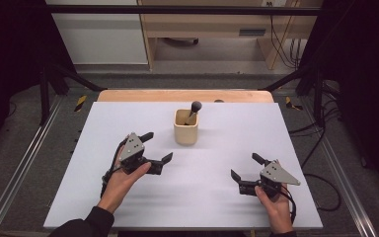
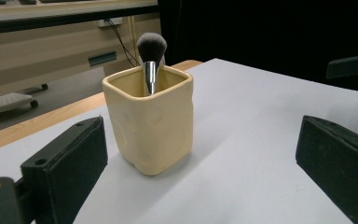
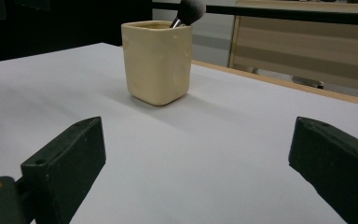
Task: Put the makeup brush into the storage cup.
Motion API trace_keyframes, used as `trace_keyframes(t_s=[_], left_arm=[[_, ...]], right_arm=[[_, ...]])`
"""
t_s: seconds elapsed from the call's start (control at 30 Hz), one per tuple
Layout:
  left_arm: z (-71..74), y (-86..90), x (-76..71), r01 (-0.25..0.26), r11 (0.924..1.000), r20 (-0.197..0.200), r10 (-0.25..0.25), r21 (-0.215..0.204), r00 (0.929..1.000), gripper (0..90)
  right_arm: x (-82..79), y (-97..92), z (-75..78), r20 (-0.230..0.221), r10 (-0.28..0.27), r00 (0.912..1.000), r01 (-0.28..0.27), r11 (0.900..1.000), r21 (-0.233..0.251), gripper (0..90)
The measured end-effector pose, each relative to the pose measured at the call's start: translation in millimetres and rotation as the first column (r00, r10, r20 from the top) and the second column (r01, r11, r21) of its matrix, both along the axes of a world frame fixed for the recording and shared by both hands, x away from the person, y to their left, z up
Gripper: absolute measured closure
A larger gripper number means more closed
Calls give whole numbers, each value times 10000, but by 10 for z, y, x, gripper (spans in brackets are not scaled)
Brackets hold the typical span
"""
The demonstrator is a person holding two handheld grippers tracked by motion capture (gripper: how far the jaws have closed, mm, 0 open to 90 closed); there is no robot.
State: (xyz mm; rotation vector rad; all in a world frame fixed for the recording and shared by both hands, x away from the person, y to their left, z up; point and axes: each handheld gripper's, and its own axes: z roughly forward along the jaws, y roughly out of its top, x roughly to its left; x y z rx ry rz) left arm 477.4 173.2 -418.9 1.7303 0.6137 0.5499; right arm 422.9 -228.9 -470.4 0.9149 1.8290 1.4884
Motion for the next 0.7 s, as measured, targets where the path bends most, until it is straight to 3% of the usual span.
trace_keyframes(t_s=[0.7], left_arm=[[-25, 320, -77, -382, 9992, 90, 384, -154, 9992, 17]], right_arm=[[-4, 4, 1, -94, -75, 9999, 75, 10000, 6, 38]])
